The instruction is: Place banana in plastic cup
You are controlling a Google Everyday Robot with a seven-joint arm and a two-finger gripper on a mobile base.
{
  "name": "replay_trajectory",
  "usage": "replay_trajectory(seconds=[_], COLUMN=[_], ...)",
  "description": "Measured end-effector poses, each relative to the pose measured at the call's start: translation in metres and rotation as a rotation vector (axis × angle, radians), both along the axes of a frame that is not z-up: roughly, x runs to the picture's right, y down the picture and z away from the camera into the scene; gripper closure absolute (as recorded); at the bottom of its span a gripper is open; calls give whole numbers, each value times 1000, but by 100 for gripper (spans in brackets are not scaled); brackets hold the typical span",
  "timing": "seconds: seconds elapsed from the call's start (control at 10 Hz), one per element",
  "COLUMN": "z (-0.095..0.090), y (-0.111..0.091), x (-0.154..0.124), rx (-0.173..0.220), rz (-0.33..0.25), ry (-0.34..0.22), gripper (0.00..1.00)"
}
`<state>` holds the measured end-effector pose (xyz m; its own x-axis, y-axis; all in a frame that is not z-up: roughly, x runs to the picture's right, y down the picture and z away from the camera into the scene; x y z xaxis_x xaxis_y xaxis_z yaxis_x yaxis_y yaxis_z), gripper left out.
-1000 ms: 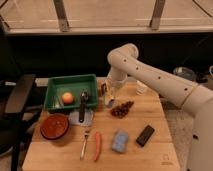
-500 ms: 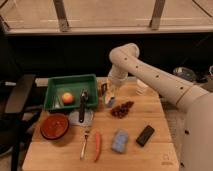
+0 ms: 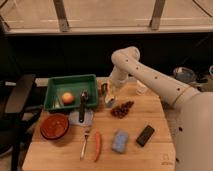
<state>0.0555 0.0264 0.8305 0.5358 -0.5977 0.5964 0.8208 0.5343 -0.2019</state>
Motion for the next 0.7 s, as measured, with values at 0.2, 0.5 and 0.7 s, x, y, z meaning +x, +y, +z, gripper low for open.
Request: replay_trajectory(seconds=[0.2,0.5,0.7], z=[10,18,19], y=[14,28,33], x=[-8,-17,-22], rx=[-35,-71,-84], rz=[5,9,10], ry=[-22,-45,-56], gripper=[61,32,20])
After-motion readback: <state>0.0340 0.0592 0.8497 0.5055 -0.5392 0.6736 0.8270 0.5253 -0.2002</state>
